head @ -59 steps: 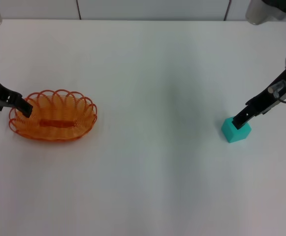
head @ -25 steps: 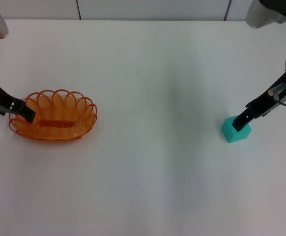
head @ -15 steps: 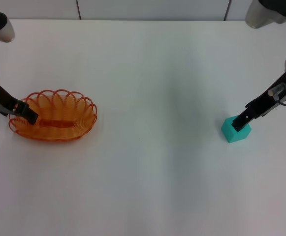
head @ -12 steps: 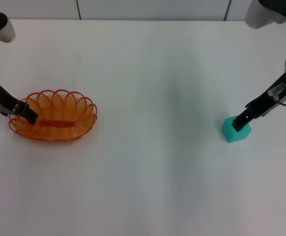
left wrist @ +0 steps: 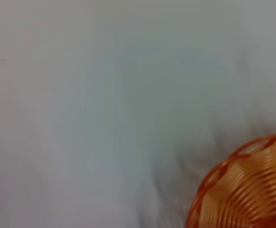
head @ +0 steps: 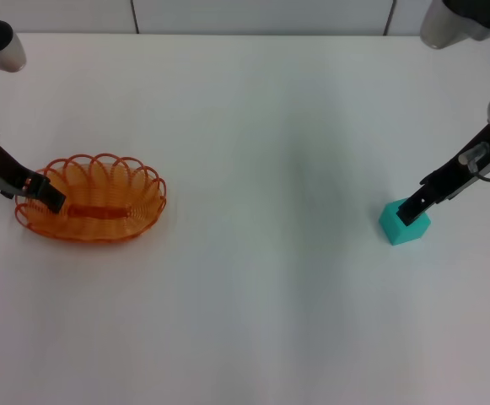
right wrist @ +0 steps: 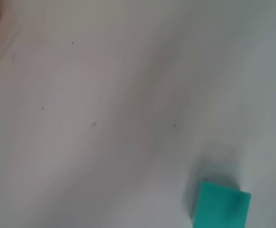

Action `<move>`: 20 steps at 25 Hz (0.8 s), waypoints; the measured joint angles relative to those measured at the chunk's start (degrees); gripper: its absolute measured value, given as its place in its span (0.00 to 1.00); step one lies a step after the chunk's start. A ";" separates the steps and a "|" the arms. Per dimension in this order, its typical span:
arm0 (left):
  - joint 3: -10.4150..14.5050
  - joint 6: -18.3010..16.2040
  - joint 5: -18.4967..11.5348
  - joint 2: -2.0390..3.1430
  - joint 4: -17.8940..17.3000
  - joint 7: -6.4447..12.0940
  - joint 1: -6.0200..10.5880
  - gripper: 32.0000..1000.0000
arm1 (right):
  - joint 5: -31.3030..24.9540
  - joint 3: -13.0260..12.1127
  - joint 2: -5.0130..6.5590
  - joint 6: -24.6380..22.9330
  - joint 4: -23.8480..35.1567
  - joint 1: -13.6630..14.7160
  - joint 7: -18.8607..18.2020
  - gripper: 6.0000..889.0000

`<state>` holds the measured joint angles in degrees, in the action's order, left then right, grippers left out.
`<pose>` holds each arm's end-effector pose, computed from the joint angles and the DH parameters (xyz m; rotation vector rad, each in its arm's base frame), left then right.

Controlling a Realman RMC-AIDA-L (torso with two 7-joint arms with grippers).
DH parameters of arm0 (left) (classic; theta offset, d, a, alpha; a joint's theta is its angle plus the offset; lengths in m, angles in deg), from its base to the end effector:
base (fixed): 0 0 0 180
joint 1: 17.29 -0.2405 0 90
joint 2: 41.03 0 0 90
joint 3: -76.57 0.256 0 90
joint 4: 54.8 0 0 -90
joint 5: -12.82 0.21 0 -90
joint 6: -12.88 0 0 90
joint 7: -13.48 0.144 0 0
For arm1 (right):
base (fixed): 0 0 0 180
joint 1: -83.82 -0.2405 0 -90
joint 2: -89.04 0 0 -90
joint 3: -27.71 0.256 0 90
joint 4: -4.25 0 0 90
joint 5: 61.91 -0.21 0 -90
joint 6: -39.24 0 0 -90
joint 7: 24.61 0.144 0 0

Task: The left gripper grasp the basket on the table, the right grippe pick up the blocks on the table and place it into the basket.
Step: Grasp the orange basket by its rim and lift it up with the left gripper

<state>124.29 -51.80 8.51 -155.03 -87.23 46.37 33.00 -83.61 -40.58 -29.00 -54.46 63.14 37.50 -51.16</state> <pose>-0.3027 0.4165 0.0304 -2.0827 -1.3086 0.6081 0.2019 0.3783 0.0077 -2.4157 1.2878 -0.6849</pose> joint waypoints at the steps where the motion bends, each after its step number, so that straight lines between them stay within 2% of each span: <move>1: 0.00 0.00 0.01 0.01 0.00 -0.07 0.00 0.69 | 0.00 0.00 0.00 0.00 0.00 0.00 0.00 0.90; 7: -0.09 -0.13 0.09 0.02 0.00 -0.86 -0.01 0.69 | -0.64 0.00 0.00 0.01 0.00 0.00 0.00 0.90; 10: -0.35 -0.13 0.09 0.06 0.00 -0.57 -0.03 0.68 | -0.66 0.00 0.04 0.01 0.00 0.00 0.00 0.90; 14: -0.47 -0.31 0.04 0.23 0.00 0.13 -0.09 0.49 | -0.67 0.00 0.07 0.01 0.00 0.00 0.00 0.90; 20: -0.53 -0.40 0.05 0.10 -0.22 0.49 -0.08 0.24 | -0.70 0.00 0.09 0.01 0.00 0.00 0.00 0.89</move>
<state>123.76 -52.21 8.56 -154.94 -87.45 46.86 32.91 -84.31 -40.58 -28.91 -54.45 63.14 37.50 -51.15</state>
